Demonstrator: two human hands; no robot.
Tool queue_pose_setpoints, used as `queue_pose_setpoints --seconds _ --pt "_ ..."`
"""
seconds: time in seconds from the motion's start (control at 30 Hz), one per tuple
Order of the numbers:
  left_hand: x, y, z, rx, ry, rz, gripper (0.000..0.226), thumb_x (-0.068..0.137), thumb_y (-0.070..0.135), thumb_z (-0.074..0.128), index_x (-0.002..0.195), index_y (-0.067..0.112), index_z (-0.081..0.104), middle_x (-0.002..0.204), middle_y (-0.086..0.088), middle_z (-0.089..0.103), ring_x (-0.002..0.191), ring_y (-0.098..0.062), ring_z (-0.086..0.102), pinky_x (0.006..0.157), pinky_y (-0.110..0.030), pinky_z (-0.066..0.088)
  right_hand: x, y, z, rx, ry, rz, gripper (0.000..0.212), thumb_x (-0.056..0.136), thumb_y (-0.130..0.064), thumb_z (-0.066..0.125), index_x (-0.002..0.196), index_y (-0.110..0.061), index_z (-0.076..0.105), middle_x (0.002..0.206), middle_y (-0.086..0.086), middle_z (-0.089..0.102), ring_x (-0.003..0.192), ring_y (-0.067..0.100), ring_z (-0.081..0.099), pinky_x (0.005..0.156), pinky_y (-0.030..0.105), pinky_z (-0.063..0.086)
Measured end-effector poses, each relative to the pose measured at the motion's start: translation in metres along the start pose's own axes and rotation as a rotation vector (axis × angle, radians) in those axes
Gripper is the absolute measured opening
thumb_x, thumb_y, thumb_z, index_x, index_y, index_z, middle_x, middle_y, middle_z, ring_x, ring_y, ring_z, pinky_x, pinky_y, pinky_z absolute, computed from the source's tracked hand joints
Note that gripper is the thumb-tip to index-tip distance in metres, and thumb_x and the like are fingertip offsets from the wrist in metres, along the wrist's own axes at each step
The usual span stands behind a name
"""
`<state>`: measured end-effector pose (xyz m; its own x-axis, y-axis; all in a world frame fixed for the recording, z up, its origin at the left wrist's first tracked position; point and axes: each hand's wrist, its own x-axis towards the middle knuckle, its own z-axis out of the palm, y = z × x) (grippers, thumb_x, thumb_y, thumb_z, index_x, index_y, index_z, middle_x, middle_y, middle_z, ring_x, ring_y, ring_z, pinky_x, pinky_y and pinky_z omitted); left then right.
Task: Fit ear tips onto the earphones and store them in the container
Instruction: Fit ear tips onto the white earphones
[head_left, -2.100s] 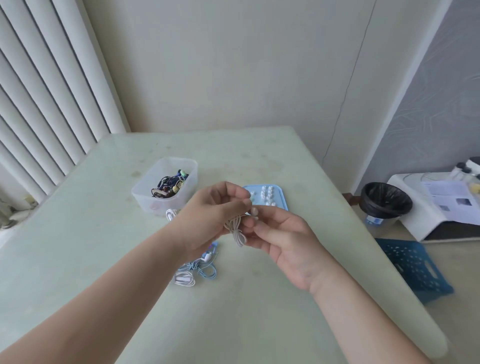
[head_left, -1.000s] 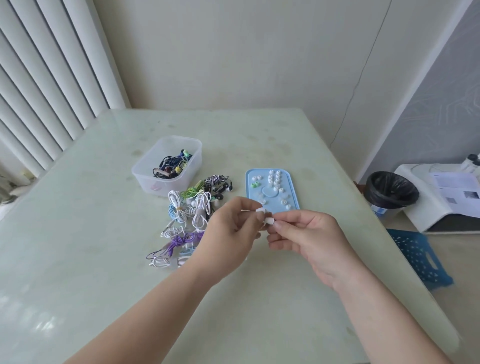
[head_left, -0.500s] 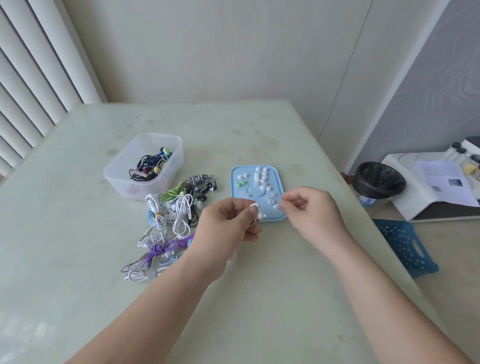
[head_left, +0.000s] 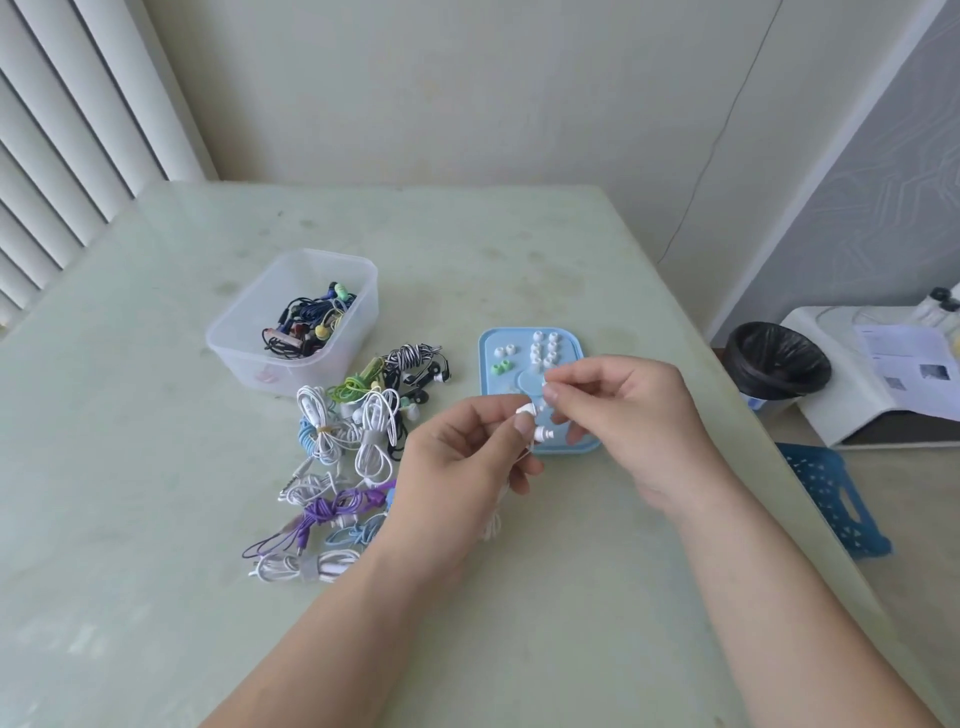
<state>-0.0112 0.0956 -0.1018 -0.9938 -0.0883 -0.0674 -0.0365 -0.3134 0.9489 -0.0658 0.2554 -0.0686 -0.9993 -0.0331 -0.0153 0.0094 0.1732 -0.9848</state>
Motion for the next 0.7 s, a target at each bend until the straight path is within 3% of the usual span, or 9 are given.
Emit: queue_pose_setpoints --seconds 0.07,0.17,0.27,0.43,0.7 --pt "0.000 0.004 -0.003 -0.018 0.014 0.035 0.011 0.096 0.007 0.070 0.106 0.007 0.075 0.079 -0.010 0.072 0.067 -0.022 0.064 0.060 -0.032 0.051 -0.003 -0.004 0.008 0.284 -0.064 0.083 0.013 0.081 0.001 0.079 0.092 -0.005 0.078 0.078 0.013 0.075 0.069 0.023 0.069 0.065 0.032 0.057" --pt "-0.001 0.009 -0.005 -0.032 0.044 0.071 0.010 0.093 0.006 0.073 0.103 0.008 0.074 0.077 -0.011 0.073 0.066 -0.021 0.066 0.059 -0.030 0.052 -0.007 -0.003 0.016 0.521 -0.117 0.184 0.011 0.072 -0.005 0.078 0.083 -0.009 0.079 0.078 0.016 0.072 0.066 0.023 0.066 0.060 0.029 0.055" --pt "-0.002 0.010 -0.005 0.004 0.047 0.118 0.005 0.094 0.007 0.073 0.099 0.006 0.074 0.075 -0.009 0.073 0.066 -0.018 0.066 0.059 -0.028 0.052 -0.007 0.002 0.021 0.576 -0.171 0.199 0.009 0.076 -0.006 0.073 0.080 -0.010 0.079 0.079 0.012 0.072 0.066 0.019 0.063 0.054 0.026 0.048" --pt "-0.001 0.013 -0.004 0.059 0.047 0.167 0.004 0.094 0.007 0.073 0.095 0.010 0.075 0.071 -0.003 0.071 0.066 -0.015 0.064 0.060 -0.026 0.053 -0.009 0.004 0.020 0.558 -0.214 0.220 0.011 0.078 -0.009 0.070 0.088 -0.007 0.073 0.076 0.010 0.071 0.066 0.021 0.061 0.059 0.031 0.039" --pt "-0.001 0.015 -0.005 0.057 0.077 0.172 0.006 0.095 0.007 0.072 0.100 0.005 0.072 0.073 -0.004 0.071 0.065 -0.014 0.065 0.059 -0.025 0.052 -0.010 0.003 0.023 0.577 -0.232 0.217 0.010 0.077 -0.007 0.070 0.080 -0.012 0.078 0.078 0.010 0.072 0.065 0.020 0.061 0.053 0.027 0.041"
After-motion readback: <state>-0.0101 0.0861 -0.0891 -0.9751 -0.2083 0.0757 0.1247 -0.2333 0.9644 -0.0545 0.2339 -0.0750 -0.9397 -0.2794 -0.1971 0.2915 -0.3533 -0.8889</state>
